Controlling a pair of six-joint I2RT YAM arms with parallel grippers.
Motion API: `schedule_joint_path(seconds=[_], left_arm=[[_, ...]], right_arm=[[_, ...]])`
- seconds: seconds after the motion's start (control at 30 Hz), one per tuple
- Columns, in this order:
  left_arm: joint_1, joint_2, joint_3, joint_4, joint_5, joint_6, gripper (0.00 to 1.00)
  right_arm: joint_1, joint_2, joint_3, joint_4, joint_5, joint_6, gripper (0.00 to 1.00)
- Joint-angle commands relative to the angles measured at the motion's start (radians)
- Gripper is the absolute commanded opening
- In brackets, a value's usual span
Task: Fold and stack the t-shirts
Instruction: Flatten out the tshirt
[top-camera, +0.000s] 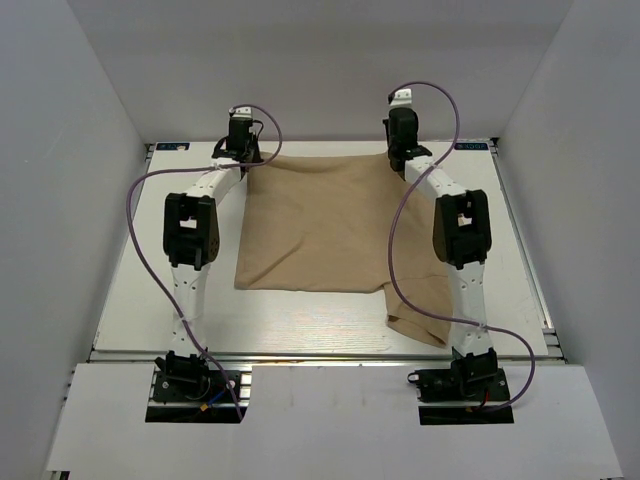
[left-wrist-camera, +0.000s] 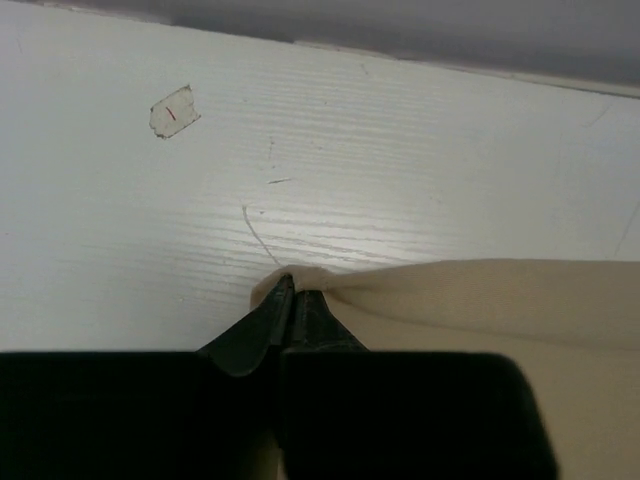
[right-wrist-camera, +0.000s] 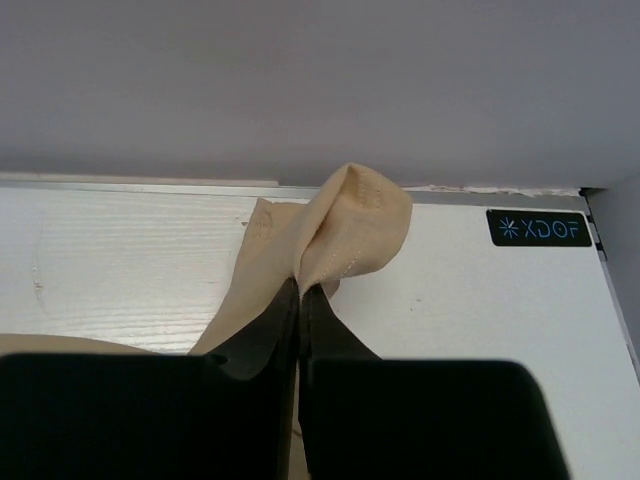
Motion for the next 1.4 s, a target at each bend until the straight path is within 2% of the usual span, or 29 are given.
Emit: schedule_joint_path(seconds=[0.0,0.03,0.07,0.1,0.13,0.17,0.33,0.43,0.53,0.57,0.6,0.67,0.7,0.8,0.9,1.0,1.1,1.23,1.37], left_arm=[[0.002,-0.002,0.068,0.036,0.019,-0.001,0.16],[0.002,0.013,0.093,0.036,0.035,-0.001,0.57],[0.002,0.013,0.105,0.036,0.044,-0.001,0.90],[0.002,0.024,0.129,0.022,0.053,-0.001,1.00],[0.002,0.024,0.140,0.011,0.053,-0.001,1.00],[0.002,0.024,0.150,-0.013,0.053,-0.001,1.00],[0.002,-0.095,0.110,-0.023,0.053,0.025,1.00],[0.002,-0.207,0.065,-0.102,0.039,0.036,1.00],[0.002,-0.312,-0.071,-0.170,0.075,0.025,1.00],[-0.013,-0.389,-0.179,-0.170,0.093,0.015,1.00],[-0.024,-0.425,-0.235,-0.159,0.158,0.014,1.00],[-0.024,-0.491,-0.400,-0.126,0.264,-0.053,1.00],[-0.033,-0.540,-0.448,-0.103,0.348,-0.074,1.00],[-0.057,-0.608,-0.625,-0.017,0.473,-0.094,1.00],[-0.083,-0.617,-0.696,-0.026,0.474,-0.105,1.00],[-0.110,-0.579,-0.696,-0.038,0.464,-0.105,1.00],[-0.119,-0.518,-0.696,-0.050,0.464,-0.105,1.00],[-0.119,-0.418,-0.605,-0.113,0.423,-0.116,1.00],[-0.119,-0.308,-0.521,-0.165,0.402,-0.116,1.00]], right_arm=[[-0.011,0.047,0.067,0.081,-0.029,-0.020,0.03],[-0.011,0.064,0.077,0.087,-0.036,-0.038,0.13],[-0.013,0.072,0.106,0.076,-0.044,-0.043,0.26],[-0.011,0.082,0.139,0.052,-0.038,-0.046,0.45],[-0.011,0.083,0.155,0.023,-0.030,-0.040,0.87],[-0.013,0.076,0.167,0.009,-0.017,-0.034,0.90],[-0.009,-0.110,0.046,-0.077,-0.001,0.006,0.90],[-0.011,-0.258,-0.087,-0.157,-0.030,0.118,0.90],[-0.011,-0.411,-0.239,-0.374,-0.064,0.298,0.90],[-0.013,-0.442,-0.283,-0.420,-0.073,0.354,0.90],[-0.009,-0.541,-0.439,-0.451,-0.075,0.418,0.90],[-0.011,-0.610,-0.552,-0.458,-0.092,0.460,0.90],[-0.011,-0.697,-0.646,-0.464,-0.095,0.507,0.90],[-0.013,-0.785,-0.820,-0.500,-0.136,0.557,0.90],[-0.011,-0.813,-0.923,-0.495,-0.239,0.551,0.90],[-0.011,-0.786,-0.971,-0.481,-0.247,0.554,0.90],[-0.011,-0.712,-0.950,-0.485,-0.251,0.540,0.90],[-0.022,-0.590,-0.864,-0.488,-0.187,0.535,0.90],[-0.043,-0.469,-0.763,-0.502,-0.205,0.534,0.90]])
